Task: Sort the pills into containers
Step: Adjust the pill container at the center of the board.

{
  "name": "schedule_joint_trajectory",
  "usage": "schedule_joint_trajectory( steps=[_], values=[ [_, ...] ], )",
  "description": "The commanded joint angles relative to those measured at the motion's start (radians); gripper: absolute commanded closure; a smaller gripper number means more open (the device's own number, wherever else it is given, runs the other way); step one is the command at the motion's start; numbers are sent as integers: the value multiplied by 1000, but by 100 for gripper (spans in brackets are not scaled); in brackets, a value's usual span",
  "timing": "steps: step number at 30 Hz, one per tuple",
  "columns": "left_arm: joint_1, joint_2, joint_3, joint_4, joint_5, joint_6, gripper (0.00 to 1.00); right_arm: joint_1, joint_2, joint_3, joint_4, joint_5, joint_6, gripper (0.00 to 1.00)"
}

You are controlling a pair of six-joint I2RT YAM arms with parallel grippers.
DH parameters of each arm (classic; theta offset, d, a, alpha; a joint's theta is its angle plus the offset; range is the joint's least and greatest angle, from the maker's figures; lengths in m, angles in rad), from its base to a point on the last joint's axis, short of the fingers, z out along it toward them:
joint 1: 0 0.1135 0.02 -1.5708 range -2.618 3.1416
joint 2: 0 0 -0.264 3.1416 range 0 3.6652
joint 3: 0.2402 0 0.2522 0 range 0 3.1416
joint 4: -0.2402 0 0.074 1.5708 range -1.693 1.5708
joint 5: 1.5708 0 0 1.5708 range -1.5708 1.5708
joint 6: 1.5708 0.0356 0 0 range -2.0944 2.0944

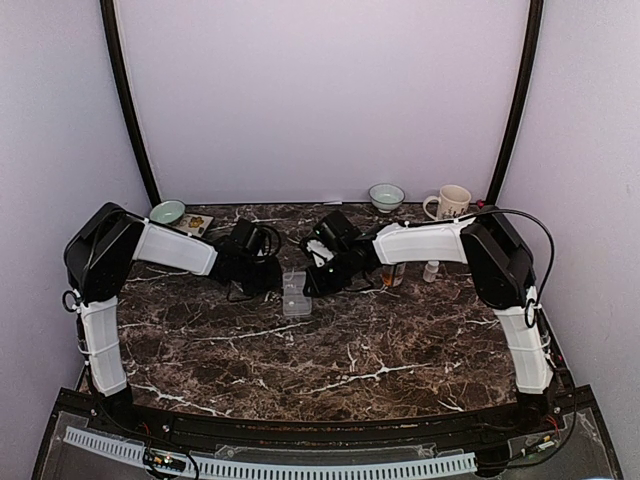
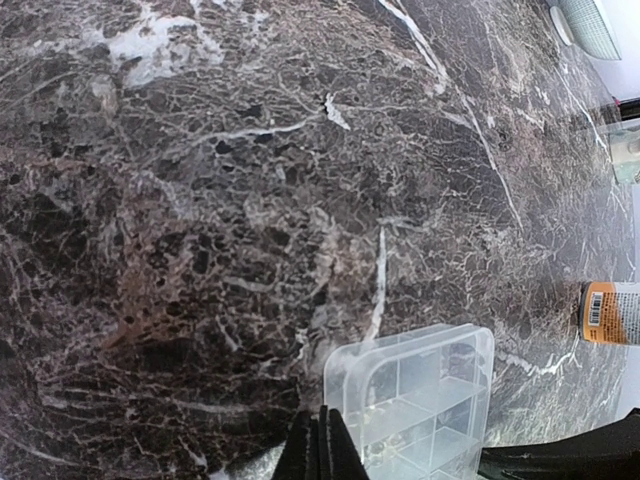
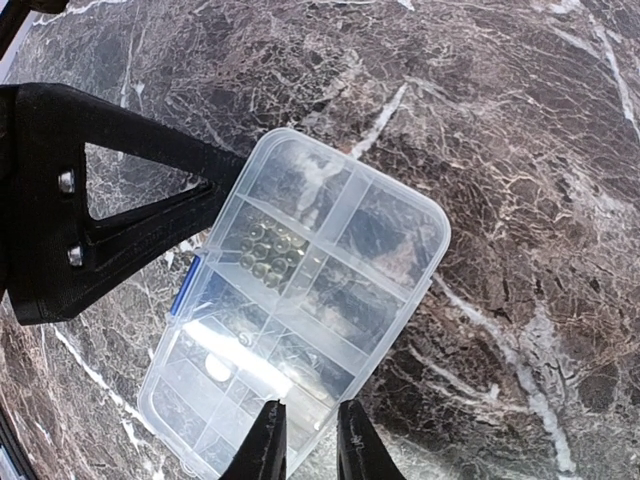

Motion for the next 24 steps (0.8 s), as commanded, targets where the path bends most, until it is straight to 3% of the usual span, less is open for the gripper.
schedule_joint_trajectory(
  steps=[1,10,18,24],
  values=[
    [1,2,32,1,27,13,100,26,-29,-23,-11,-16,13,83],
    [-1,3,39,7,31,16,100,34,-34,-27,-20,-7,20,82],
    [0,-22,36,-26,-22,23,100,25,-61,-12,-13,41,0,65],
    [6,-55,29,-57,-72,28,100,9,-92,1,-9,51,-16,61]
  ],
)
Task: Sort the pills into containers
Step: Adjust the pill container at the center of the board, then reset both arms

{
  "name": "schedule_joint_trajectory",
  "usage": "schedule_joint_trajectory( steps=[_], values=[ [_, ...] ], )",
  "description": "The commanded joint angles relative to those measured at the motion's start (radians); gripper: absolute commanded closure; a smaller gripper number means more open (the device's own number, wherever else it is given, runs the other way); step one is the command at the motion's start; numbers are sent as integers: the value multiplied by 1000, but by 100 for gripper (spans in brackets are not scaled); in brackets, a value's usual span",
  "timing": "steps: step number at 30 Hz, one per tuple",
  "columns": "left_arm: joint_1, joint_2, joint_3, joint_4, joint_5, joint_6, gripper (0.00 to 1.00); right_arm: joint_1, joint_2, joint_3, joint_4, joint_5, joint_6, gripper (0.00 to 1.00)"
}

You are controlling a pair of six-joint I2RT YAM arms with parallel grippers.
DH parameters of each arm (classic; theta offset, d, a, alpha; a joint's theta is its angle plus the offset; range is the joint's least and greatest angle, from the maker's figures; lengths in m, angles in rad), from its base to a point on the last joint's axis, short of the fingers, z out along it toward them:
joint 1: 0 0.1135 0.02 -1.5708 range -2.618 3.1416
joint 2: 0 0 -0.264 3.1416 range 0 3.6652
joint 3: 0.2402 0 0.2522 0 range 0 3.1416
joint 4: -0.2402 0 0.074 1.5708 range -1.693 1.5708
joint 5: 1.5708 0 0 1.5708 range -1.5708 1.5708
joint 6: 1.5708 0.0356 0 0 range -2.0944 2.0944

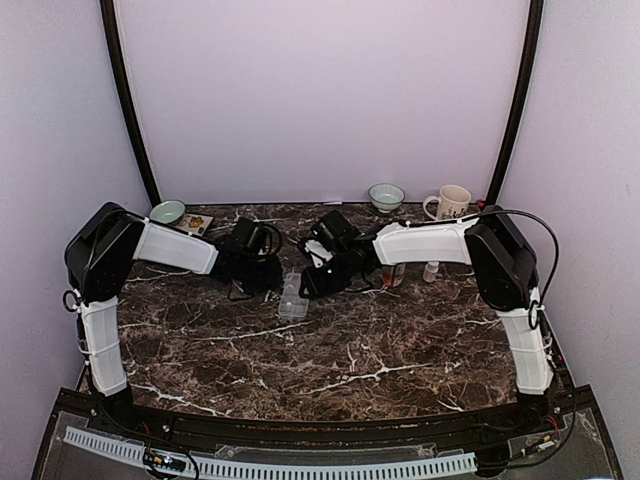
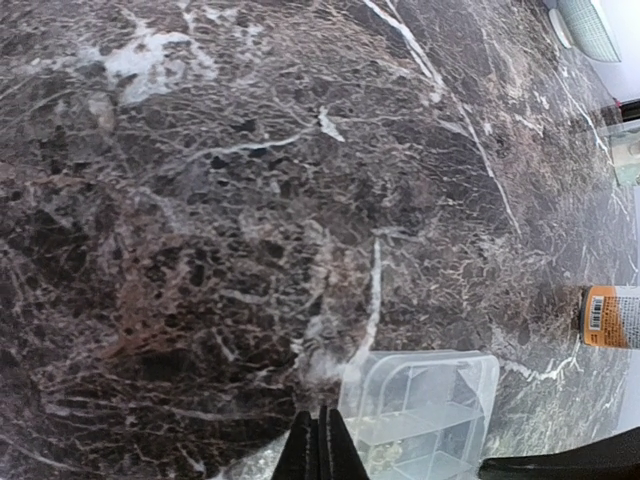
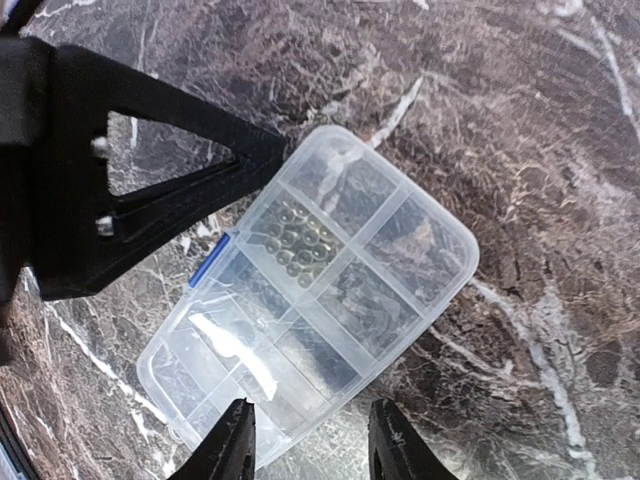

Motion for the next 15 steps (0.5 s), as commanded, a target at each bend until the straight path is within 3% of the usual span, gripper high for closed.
schedule_joint_trajectory(
  steps=[1,7,12,15],
  values=[
    [6,-66,12,-53,-53,17,100,-10,-72,14,5,20,-23,60],
    [19,-142,-38,-66,-112,13,100,-13,-124,13,-12,66,-52,57],
    [52,-325,-150,-27,-222,74,100,-30,-257,-79,67,214,-95,52],
    [57,-464,-211,3,-323,158,87,-55,-342,-153,129,288,-115,49]
  ],
)
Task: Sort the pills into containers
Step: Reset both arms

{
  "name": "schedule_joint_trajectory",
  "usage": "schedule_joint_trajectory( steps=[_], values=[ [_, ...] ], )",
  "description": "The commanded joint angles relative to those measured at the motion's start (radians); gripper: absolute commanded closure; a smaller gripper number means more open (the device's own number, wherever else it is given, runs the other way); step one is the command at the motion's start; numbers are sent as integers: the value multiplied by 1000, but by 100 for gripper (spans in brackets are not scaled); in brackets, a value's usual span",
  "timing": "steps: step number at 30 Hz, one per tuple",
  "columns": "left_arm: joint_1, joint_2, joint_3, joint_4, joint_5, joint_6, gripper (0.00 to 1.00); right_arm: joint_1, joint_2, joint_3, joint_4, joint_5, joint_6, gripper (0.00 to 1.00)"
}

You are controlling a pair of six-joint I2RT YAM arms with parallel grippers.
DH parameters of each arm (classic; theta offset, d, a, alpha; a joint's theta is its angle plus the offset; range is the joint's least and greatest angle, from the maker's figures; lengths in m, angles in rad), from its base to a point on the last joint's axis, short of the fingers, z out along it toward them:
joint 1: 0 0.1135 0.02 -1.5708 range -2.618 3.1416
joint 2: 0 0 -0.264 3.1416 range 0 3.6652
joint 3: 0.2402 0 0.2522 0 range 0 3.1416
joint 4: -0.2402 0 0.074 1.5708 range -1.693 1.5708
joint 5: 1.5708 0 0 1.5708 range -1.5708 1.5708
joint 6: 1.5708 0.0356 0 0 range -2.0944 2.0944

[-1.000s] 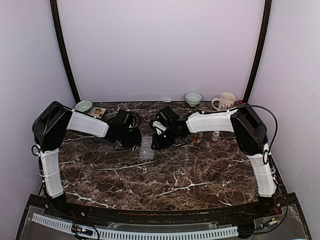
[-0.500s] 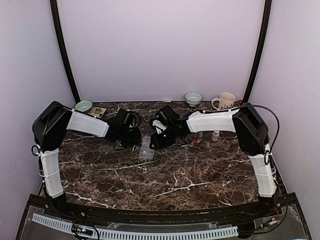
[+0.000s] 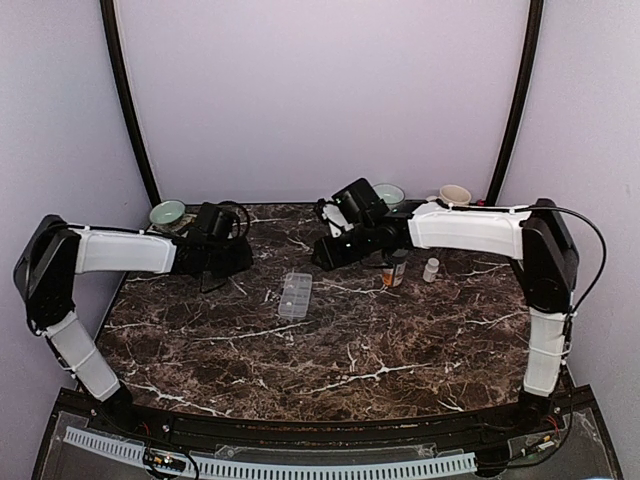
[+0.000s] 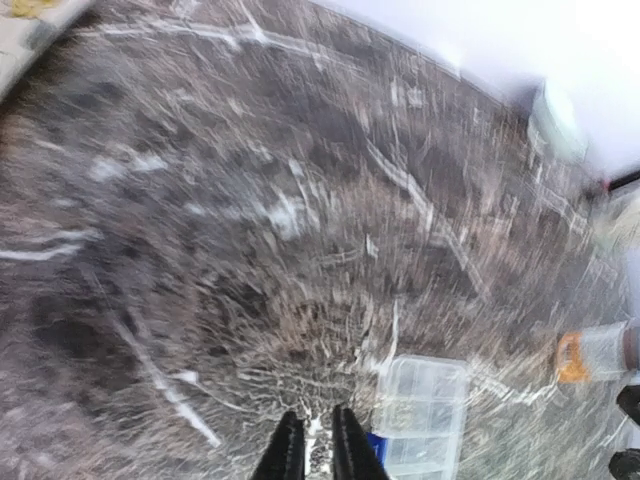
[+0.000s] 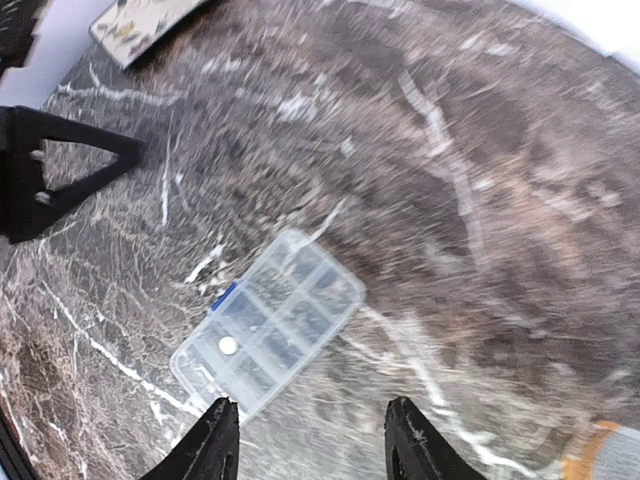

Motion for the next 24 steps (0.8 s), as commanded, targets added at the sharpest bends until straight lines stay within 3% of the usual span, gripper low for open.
schedule_joint_trajectory(
  steps=[1,12,19,24],
  values=[
    [16,-224,-79,48,-178,152,82,-42,-142,-84,129,167,-48,46],
    [16,-585,-205,87,-407,446,45,-146,-394,-289,251,481,-80,12],
    [15,-661,-231,58,-482,519,41,-215,-549,-479,337,682,-68,0],
    [16,-685,-255,30,-513,549,39,-246,-628,-546,310,675,-64,0]
  ],
)
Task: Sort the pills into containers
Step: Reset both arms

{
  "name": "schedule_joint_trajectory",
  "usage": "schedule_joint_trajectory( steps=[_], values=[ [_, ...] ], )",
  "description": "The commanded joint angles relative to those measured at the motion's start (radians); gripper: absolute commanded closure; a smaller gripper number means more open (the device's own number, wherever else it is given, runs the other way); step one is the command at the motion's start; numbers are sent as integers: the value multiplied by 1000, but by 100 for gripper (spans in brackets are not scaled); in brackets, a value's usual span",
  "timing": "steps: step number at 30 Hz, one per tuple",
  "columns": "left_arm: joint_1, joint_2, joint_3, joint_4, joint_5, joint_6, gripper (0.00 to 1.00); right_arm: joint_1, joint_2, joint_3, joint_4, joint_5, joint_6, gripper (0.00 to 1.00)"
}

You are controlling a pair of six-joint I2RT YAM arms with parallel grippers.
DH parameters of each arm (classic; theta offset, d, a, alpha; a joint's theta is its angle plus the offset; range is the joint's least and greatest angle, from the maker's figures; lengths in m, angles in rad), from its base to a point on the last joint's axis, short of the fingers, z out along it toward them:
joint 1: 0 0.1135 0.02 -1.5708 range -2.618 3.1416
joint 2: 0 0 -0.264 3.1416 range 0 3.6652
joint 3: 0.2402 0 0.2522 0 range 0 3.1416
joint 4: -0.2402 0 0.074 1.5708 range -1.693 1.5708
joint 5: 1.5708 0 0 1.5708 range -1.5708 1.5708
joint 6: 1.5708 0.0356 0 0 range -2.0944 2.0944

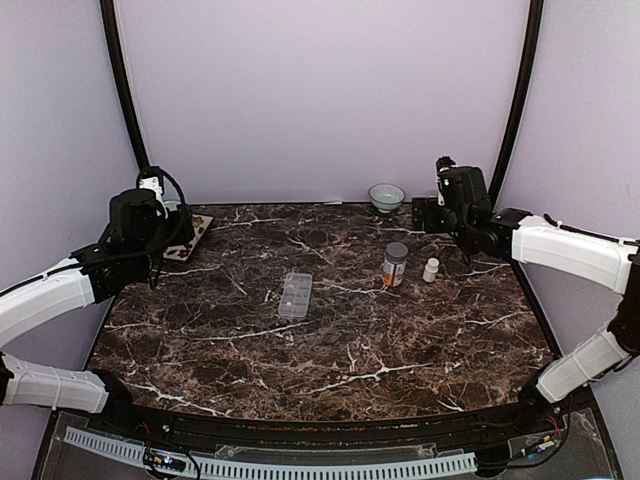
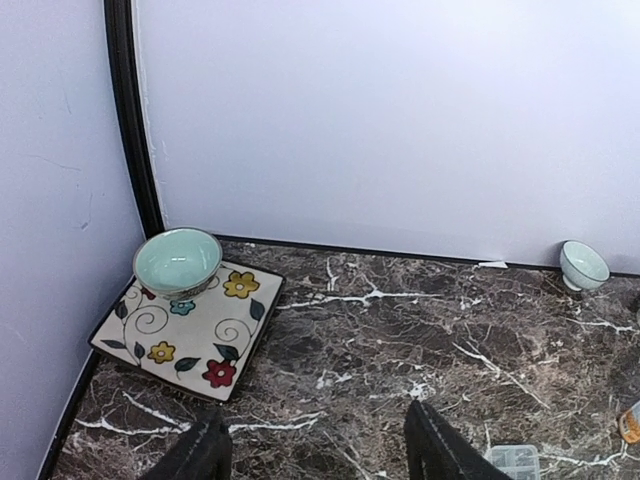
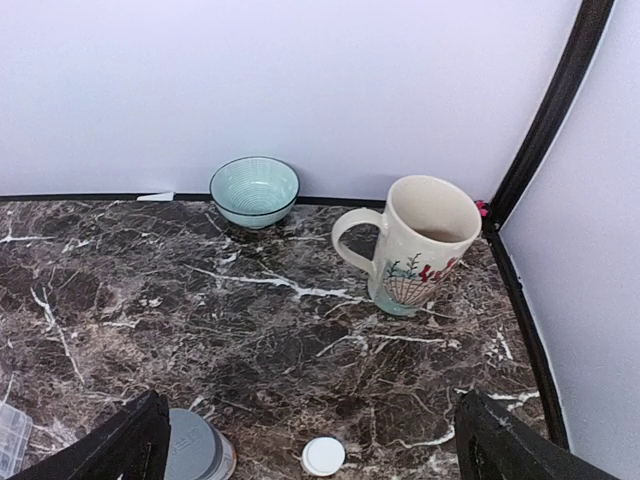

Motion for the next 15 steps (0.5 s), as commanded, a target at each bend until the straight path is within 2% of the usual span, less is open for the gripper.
schedule_joint_trajectory(
  steps=[1,7,15],
  values=[
    [-1,-46,-45,-29,-49,63,38,-18,-53,-32,20,55,13,0],
    [-1,-105,-126,29,-37,109,35,-21,-83,-46,-39,70,50,0],
    [-1,-114,-157,-11,-40,110,33,-26,-156,-96,-45,57,49,0]
  ],
)
